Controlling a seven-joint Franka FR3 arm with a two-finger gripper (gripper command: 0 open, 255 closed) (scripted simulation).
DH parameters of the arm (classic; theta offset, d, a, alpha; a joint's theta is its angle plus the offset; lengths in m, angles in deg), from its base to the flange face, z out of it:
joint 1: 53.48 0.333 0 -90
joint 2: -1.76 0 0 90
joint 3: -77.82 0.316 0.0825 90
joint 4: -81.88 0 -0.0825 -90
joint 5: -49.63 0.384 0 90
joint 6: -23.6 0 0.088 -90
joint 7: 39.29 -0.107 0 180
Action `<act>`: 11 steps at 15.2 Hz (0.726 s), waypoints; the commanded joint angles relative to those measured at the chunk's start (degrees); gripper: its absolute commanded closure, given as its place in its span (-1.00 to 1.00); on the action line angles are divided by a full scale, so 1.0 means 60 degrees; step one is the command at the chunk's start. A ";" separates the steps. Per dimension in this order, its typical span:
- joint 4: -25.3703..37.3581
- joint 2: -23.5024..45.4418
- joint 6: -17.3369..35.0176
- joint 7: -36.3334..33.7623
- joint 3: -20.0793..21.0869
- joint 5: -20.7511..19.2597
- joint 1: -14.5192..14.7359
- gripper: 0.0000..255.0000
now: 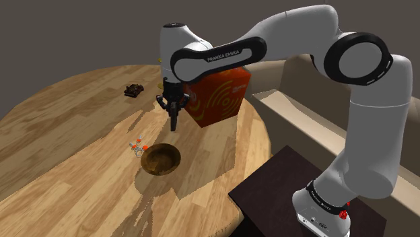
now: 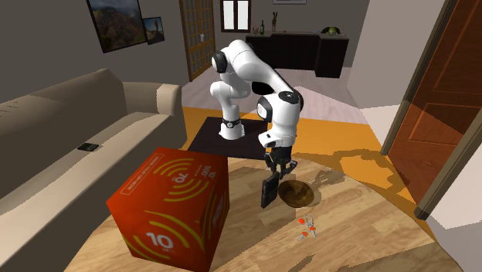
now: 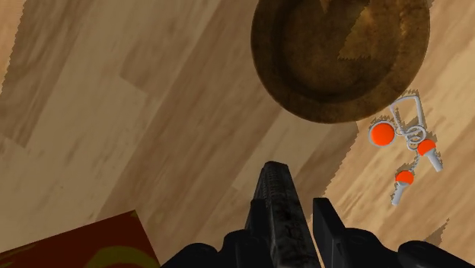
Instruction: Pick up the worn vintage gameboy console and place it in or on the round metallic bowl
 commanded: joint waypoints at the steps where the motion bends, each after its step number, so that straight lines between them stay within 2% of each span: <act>1: 0.0138 -0.0082 -0.0213 0.0018 0.0026 0.0041 0.0004 1.00; 6: 0.0496 -0.0277 -0.0750 0.0088 0.0079 0.0142 -0.0003 1.00; 11: 0.0297 -0.0732 -0.1027 -0.0754 0.0384 0.0226 0.0561 1.00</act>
